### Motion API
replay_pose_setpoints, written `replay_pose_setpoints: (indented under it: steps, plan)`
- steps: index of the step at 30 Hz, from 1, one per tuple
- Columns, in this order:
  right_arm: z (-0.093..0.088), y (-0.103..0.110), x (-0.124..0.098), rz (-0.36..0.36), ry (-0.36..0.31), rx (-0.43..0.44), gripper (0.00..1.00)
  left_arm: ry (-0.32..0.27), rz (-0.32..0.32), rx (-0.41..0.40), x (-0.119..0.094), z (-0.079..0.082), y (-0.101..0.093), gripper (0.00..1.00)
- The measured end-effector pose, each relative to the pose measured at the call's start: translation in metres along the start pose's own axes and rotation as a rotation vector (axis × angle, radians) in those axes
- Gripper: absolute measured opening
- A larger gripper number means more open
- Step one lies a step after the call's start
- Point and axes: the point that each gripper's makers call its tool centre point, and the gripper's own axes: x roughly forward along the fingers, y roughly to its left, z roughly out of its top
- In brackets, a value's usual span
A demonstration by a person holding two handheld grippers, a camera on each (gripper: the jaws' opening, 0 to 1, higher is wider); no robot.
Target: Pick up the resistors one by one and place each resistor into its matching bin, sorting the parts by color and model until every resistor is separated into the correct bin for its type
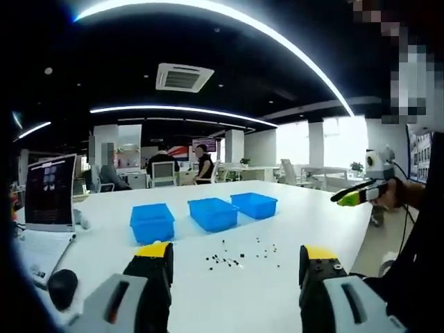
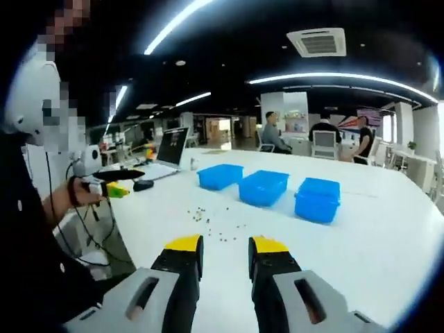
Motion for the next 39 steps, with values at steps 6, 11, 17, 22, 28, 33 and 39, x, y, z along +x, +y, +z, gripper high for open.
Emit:
replay_pose_setpoints:
  steps: [6, 11, 17, 22, 28, 33, 39]
  plan:
    - [0.016, 0.021, 0.029, 0.191, 0.127, -0.121, 0.28, 0.02, 0.008, -0.012, -0.008, -0.009, 0.003, 0.75]
    - [0.02, 0.032, 0.053, 0.298, 0.23, -0.185, 0.28, 0.039, 0.012, -0.014, -0.012, -0.017, 0.004, 0.75]
    - [0.027, 0.035, 0.088, 0.397, 0.358, -0.278, 0.27, 0.061, 0.022, -0.01, -0.014, -0.025, 0.001, 0.75]
    - [0.019, 0.038, 0.12, 0.451, 0.477, -0.316, 0.24, 0.07, 0.013, -0.004, -0.016, -0.026, -0.003, 0.75]
    - [-0.011, 0.044, 0.157, 0.497, 0.619, -0.336, 0.24, 0.065, 0.012, -0.005, -0.017, -0.025, -0.008, 0.75]
    - [-0.036, 0.047, 0.18, 0.498, 0.715, -0.329, 0.23, 0.07, 0.028, 0.007, -0.021, -0.025, -0.006, 0.75]
    - [-0.048, 0.051, 0.196, 0.5, 0.768, -0.343, 0.21, 0.074, 0.05, 0.008, -0.026, -0.025, -0.001, 0.74]
